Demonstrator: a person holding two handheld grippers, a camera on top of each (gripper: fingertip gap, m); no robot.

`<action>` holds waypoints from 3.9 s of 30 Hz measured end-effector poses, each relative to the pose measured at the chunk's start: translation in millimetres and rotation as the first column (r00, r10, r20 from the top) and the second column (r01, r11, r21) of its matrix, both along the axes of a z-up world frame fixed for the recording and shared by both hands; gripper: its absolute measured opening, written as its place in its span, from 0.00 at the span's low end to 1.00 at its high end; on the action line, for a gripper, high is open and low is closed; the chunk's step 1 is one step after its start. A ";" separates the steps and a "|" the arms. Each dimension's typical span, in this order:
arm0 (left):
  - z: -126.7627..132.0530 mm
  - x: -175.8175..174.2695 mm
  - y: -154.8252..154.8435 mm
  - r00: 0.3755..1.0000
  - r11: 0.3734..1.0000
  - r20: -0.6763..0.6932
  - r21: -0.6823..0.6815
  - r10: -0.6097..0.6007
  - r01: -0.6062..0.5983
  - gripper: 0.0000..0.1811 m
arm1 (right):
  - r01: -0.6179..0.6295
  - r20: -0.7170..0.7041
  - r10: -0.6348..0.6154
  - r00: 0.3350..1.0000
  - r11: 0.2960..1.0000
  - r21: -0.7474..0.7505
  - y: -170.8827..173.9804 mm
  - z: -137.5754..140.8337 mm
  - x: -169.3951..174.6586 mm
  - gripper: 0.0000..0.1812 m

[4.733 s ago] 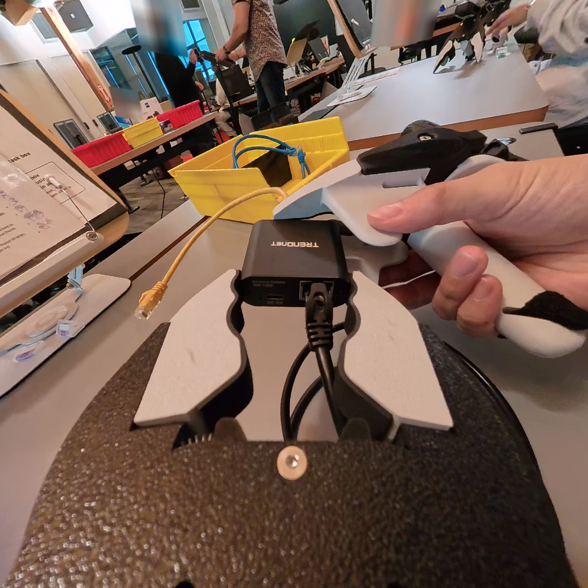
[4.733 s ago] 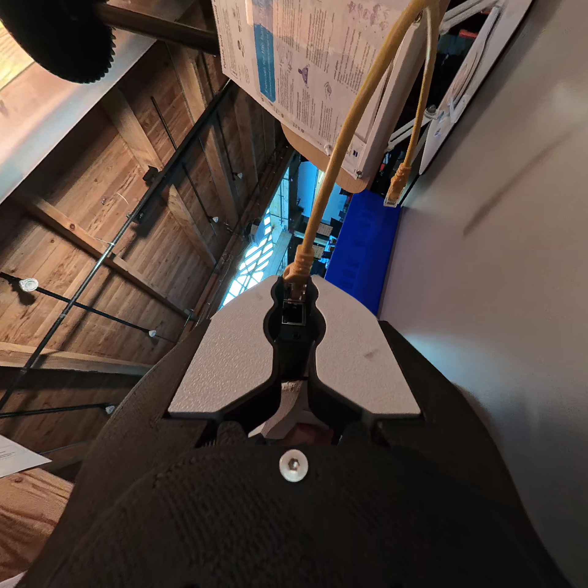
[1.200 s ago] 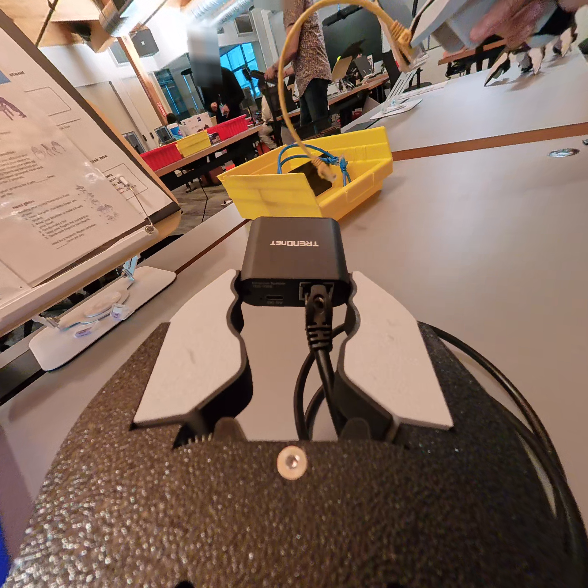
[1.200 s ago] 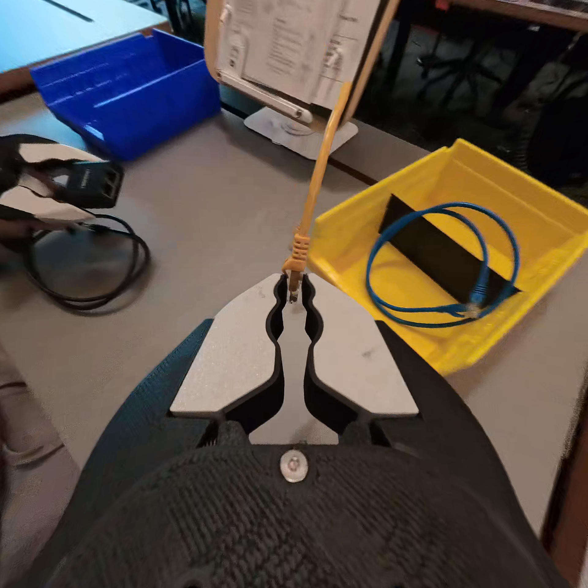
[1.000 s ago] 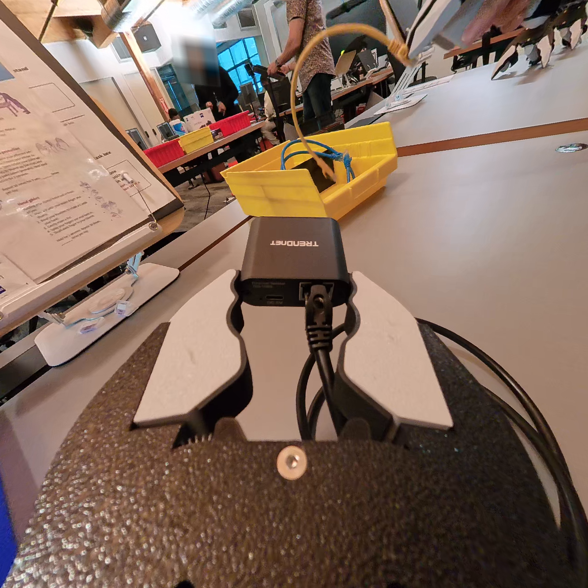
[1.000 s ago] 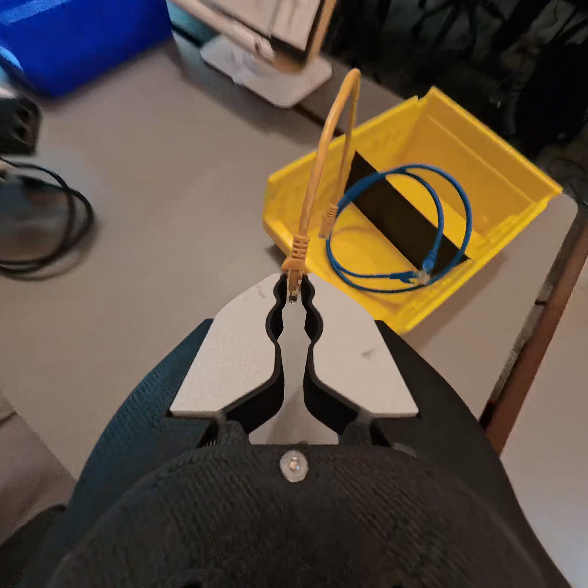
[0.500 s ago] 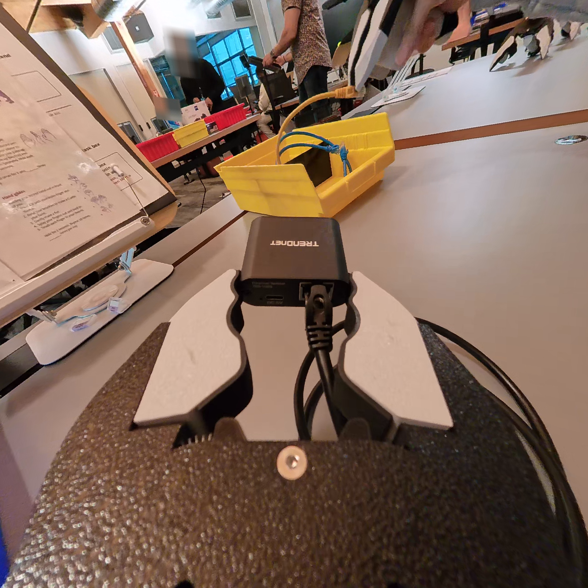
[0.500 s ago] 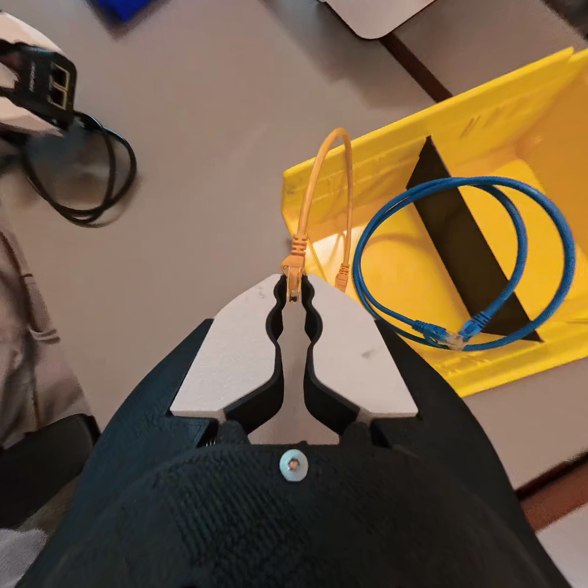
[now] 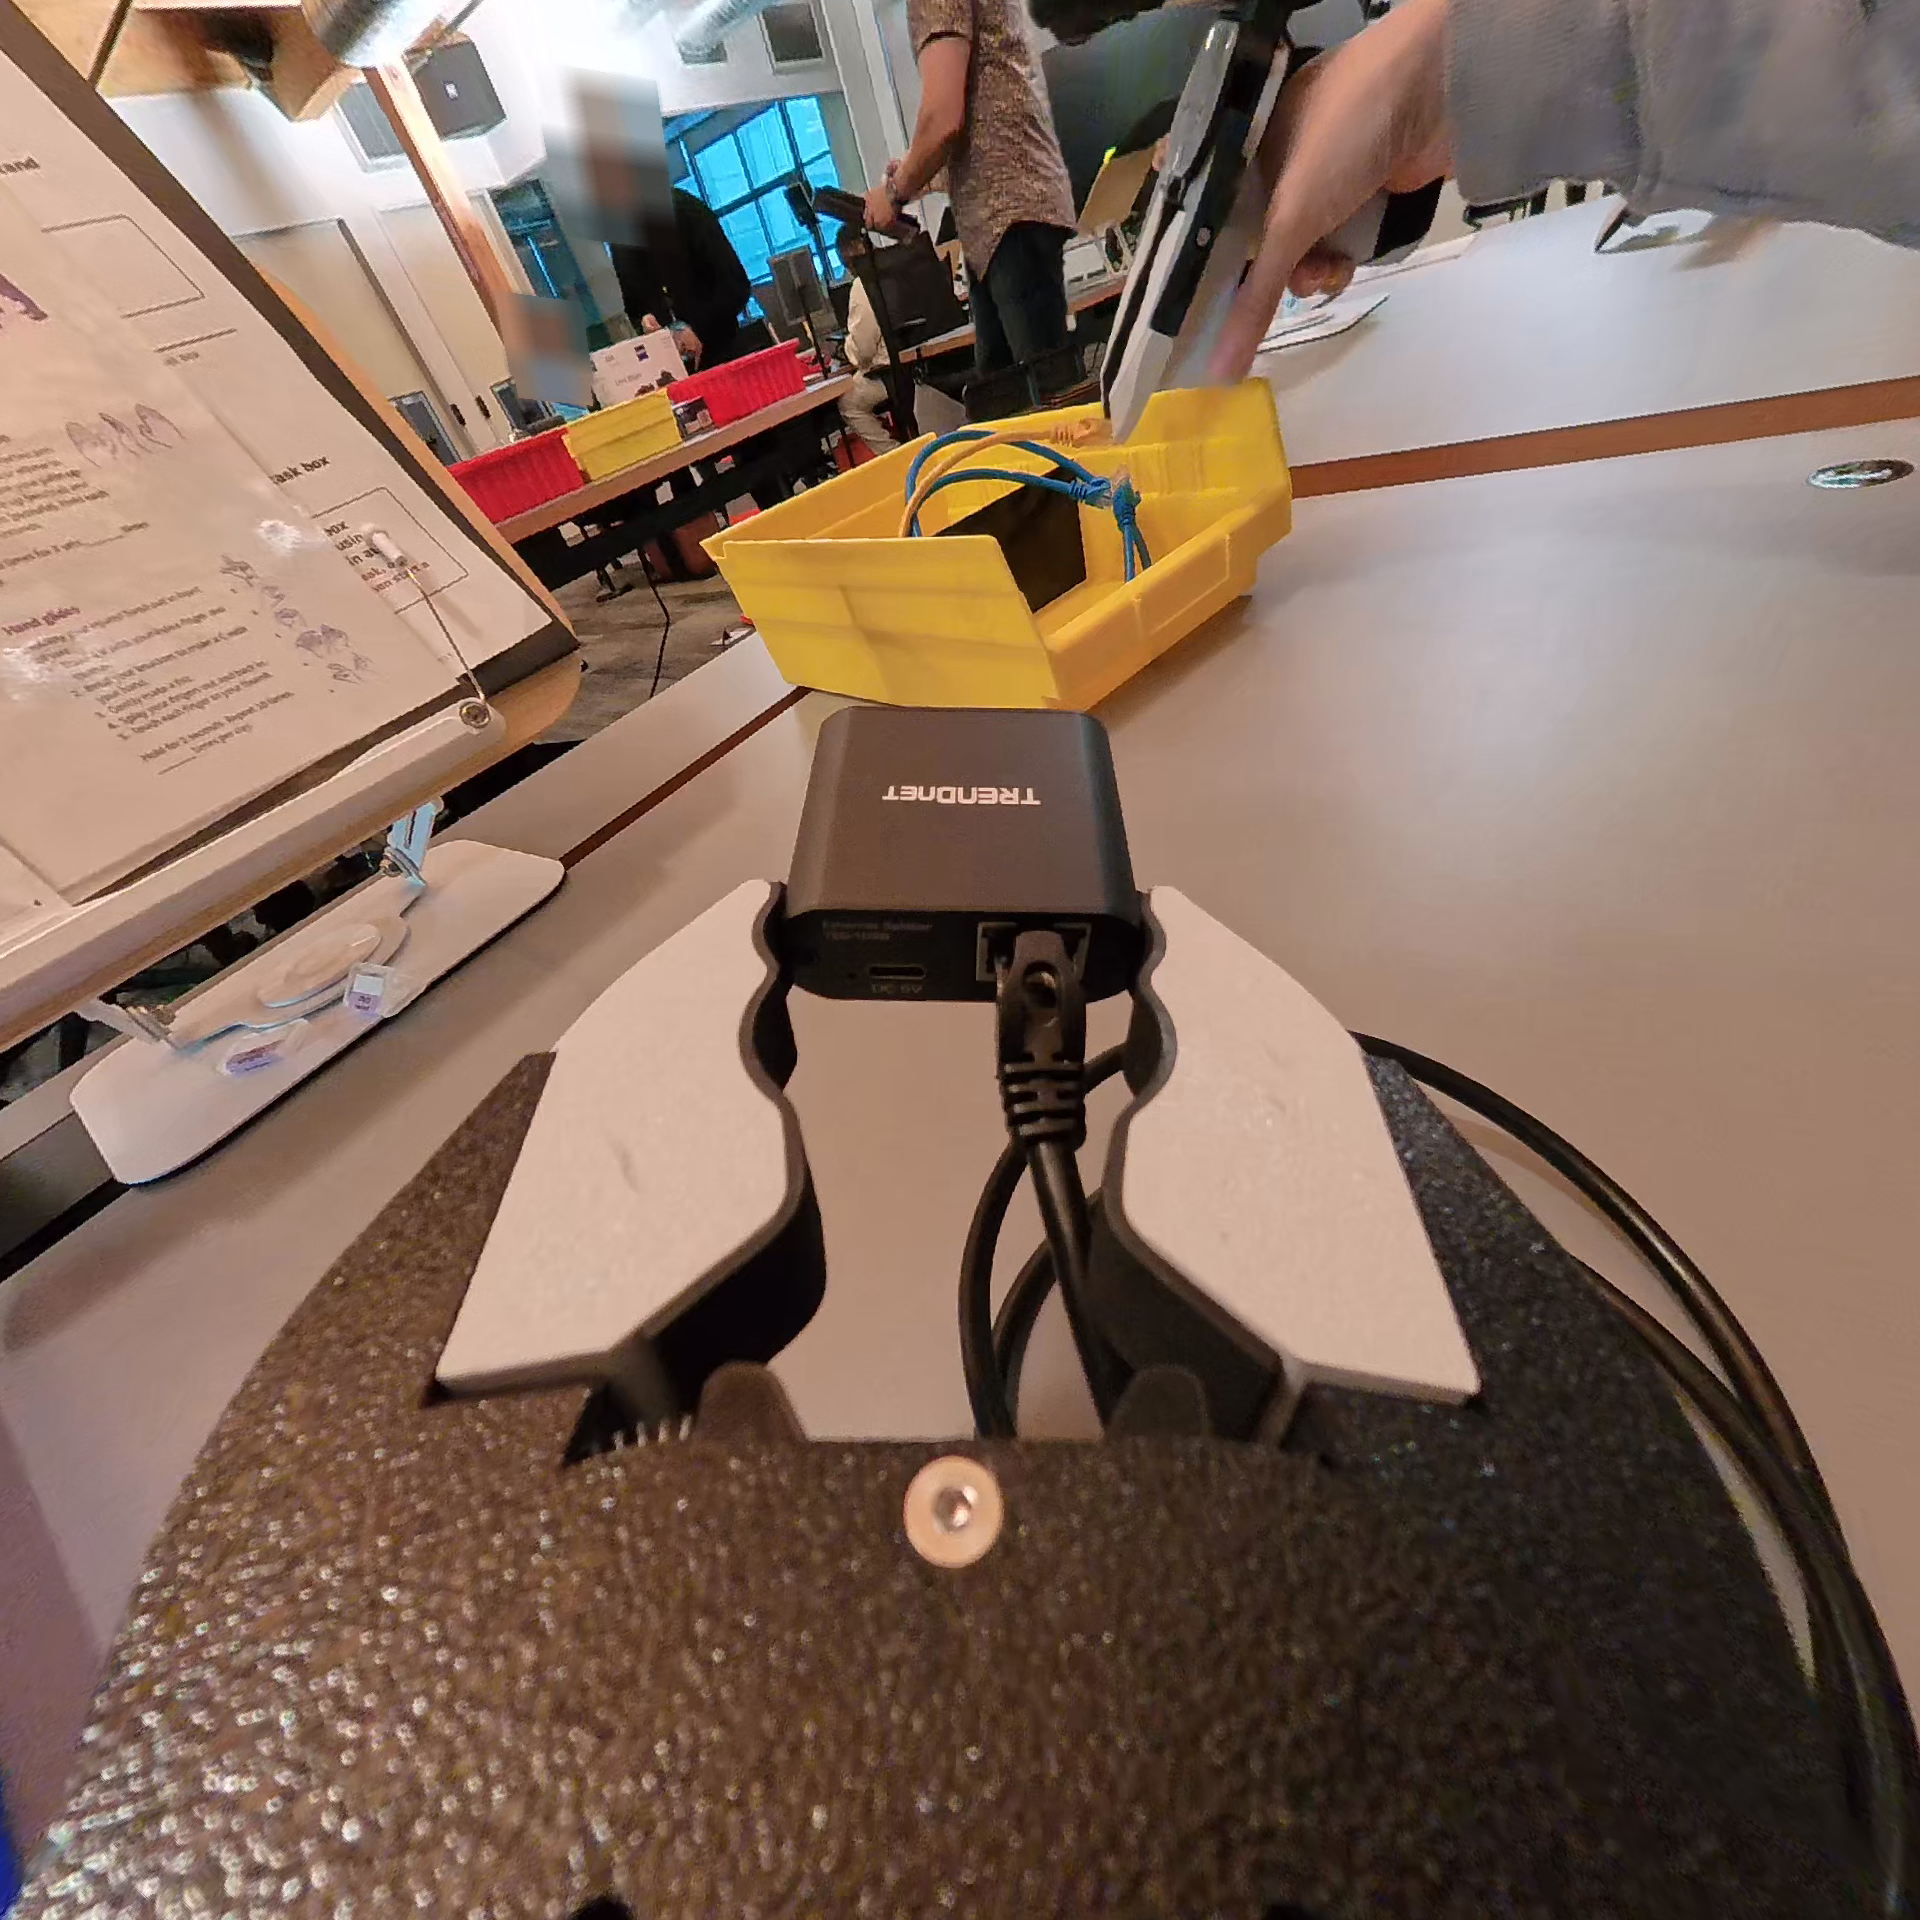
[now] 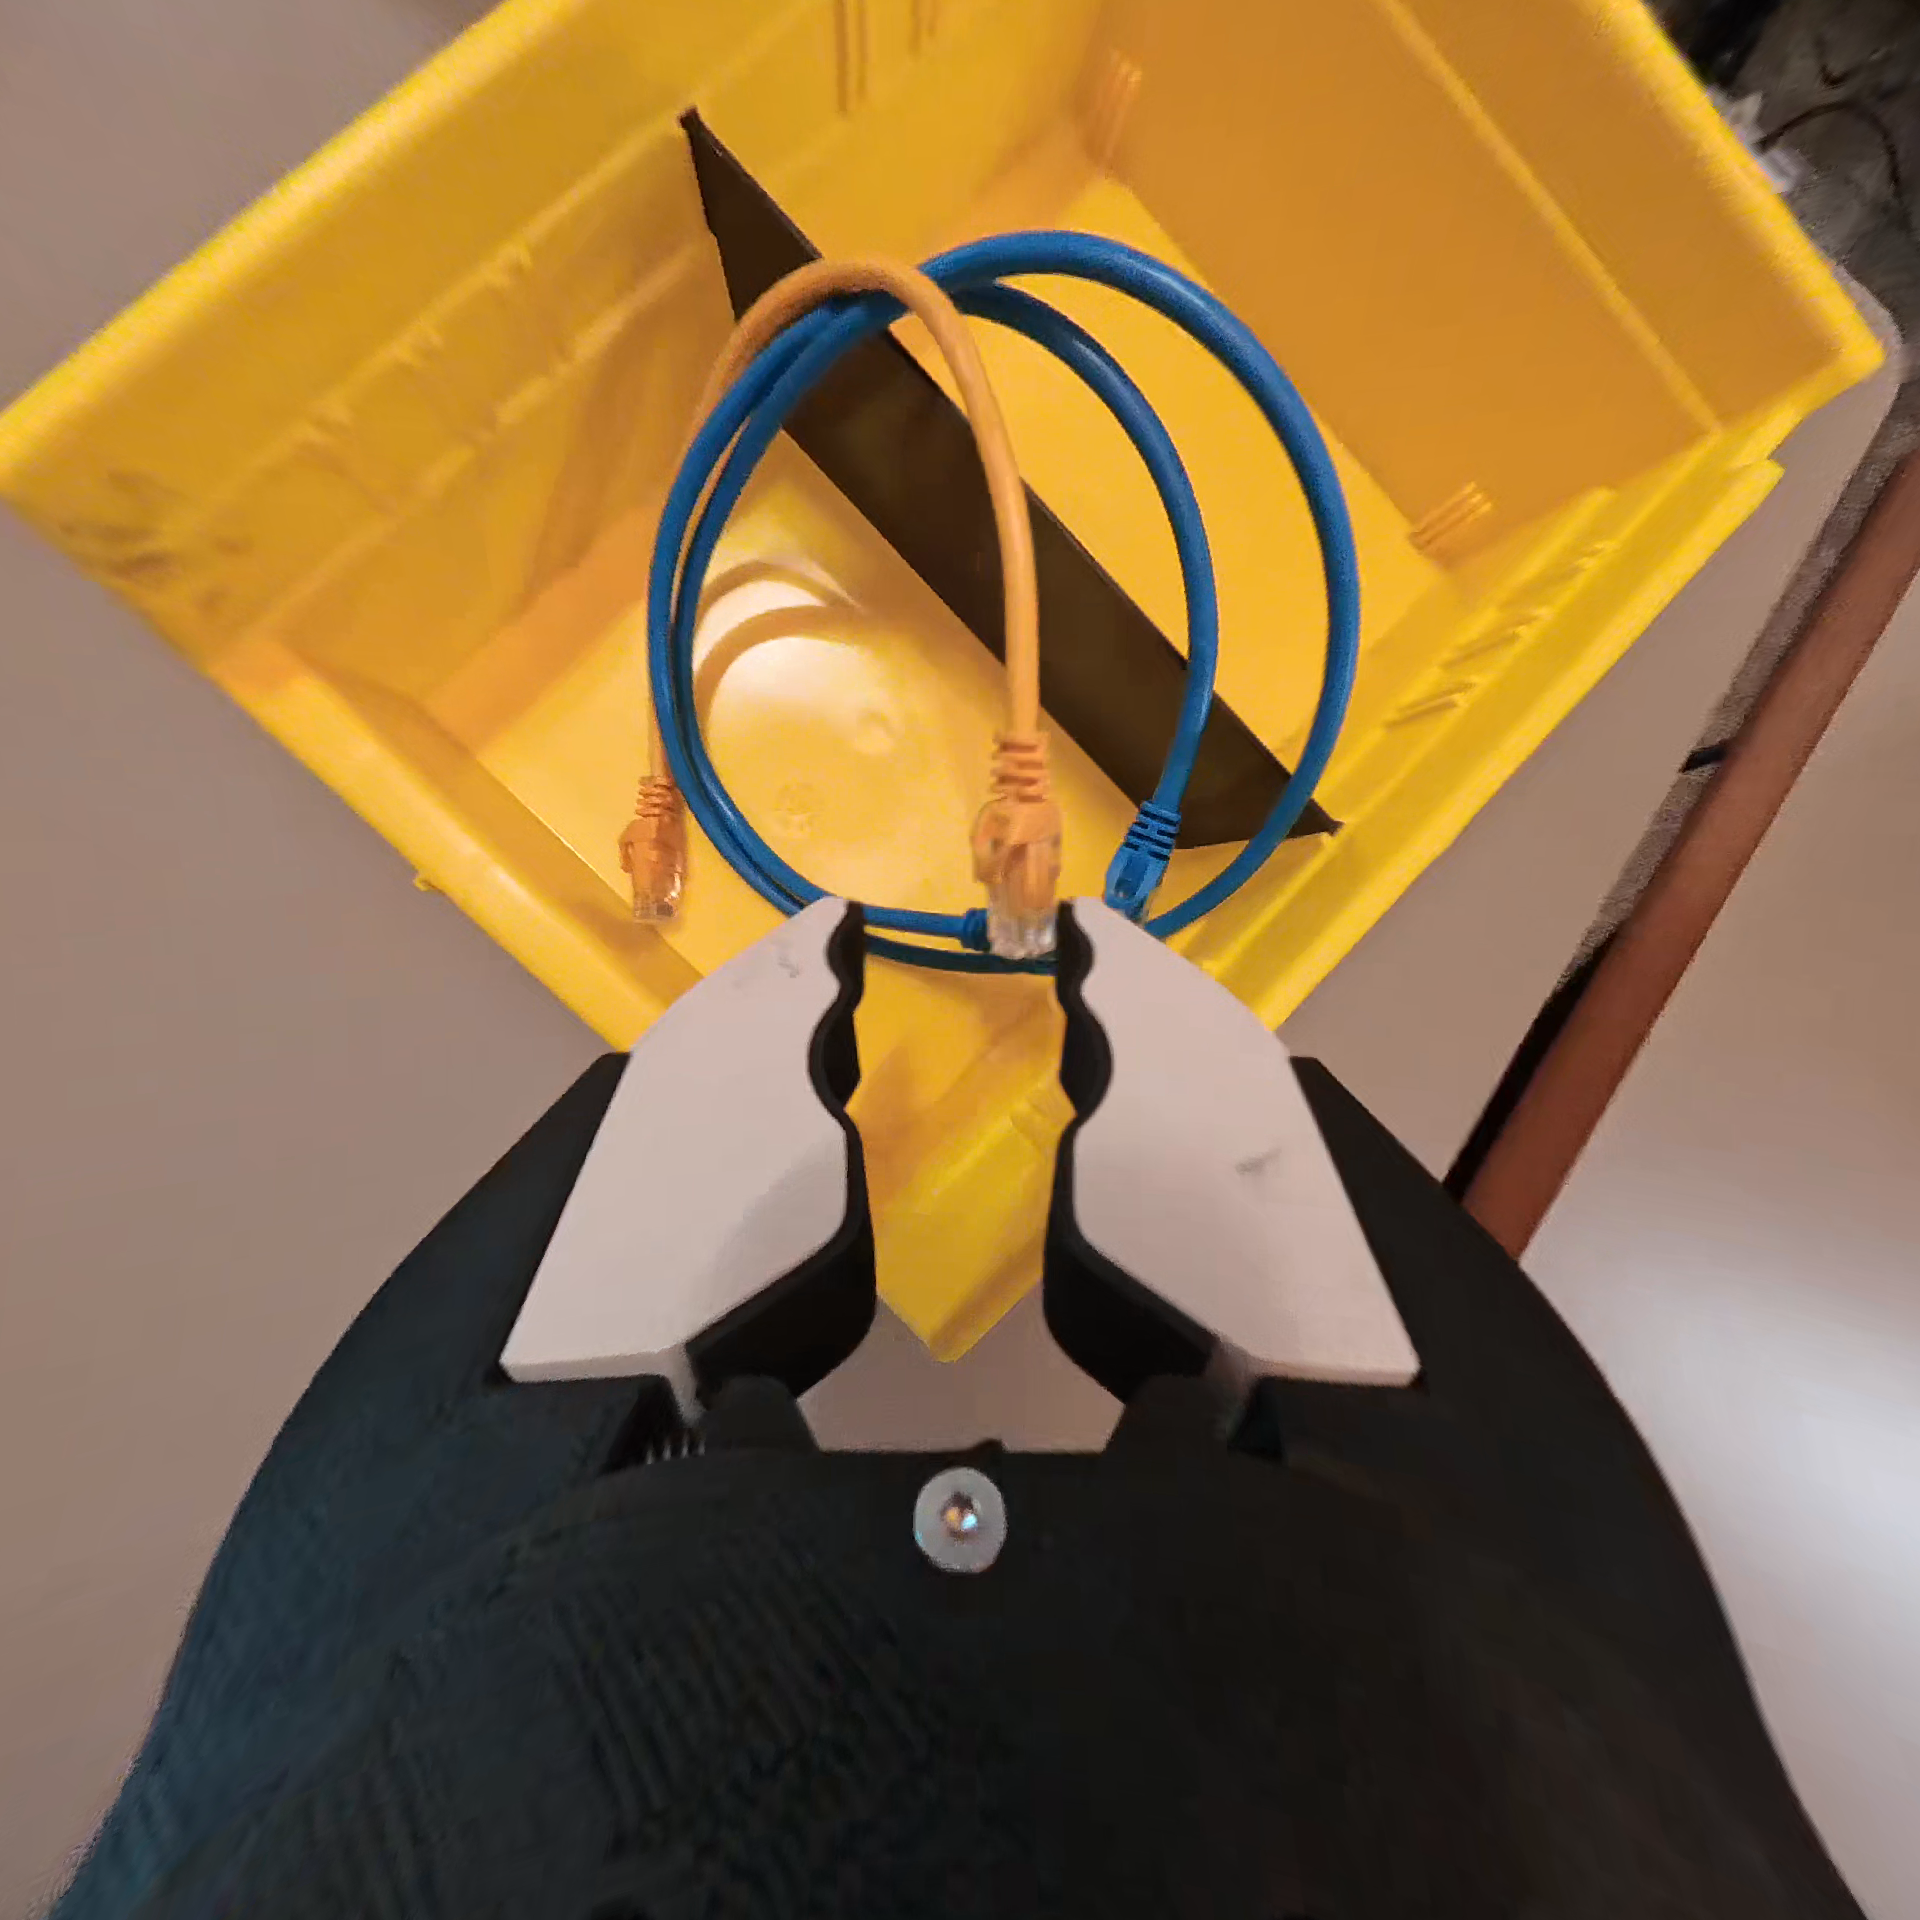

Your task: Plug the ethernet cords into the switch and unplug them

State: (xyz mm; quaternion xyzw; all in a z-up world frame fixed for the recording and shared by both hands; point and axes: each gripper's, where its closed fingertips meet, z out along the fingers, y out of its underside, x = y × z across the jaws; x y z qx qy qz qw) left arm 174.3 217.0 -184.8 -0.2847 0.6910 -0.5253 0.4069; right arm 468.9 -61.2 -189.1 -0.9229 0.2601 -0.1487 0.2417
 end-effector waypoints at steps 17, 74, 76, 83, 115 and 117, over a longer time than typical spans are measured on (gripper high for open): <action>24.1 -6.8 -9.9 0.999 0.999 0.036 -0.038 -0.015 0.017 0.34 | 0.227 -0.330 0.409 0.851 0.281 0.933 212.3 71.5 -284.4 0.38; 58.3 -6.3 42.0 0.912 0.047 -0.218 -0.975 -0.347 -0.215 0.12 | -0.470 0.460 0.210 0.863 0.667 0.578 291.5 42.8 -301.7 0.08; 58.9 -6.6 40.4 0.914 0.059 -0.215 -0.977 -0.345 -0.207 0.12 | -0.471 0.474 0.197 0.858 0.671 0.573 290.0 43.3 -301.0 0.07; 85.2 -23.0 24.9 0.923 0.495 -0.062 -0.857 -0.379 0.146 0.33 | -0.564 0.319 0.475 0.820 0.575 0.593 273.1 55.5 -311.0 0.07; 34.6 -60.6 -24.0 0.880 0.867 -0.054 -0.205 -0.473 0.453 0.35 | -0.815 0.196 0.866 0.461 0.325 0.479 244.4 43.6 -341.2 0.06; 38.3 -60.6 -24.6 0.882 0.864 -0.032 -0.222 -0.471 0.453 0.35 | -0.813 0.194 0.868 0.458 0.320 0.487 244.1 44.7 -341.1 0.06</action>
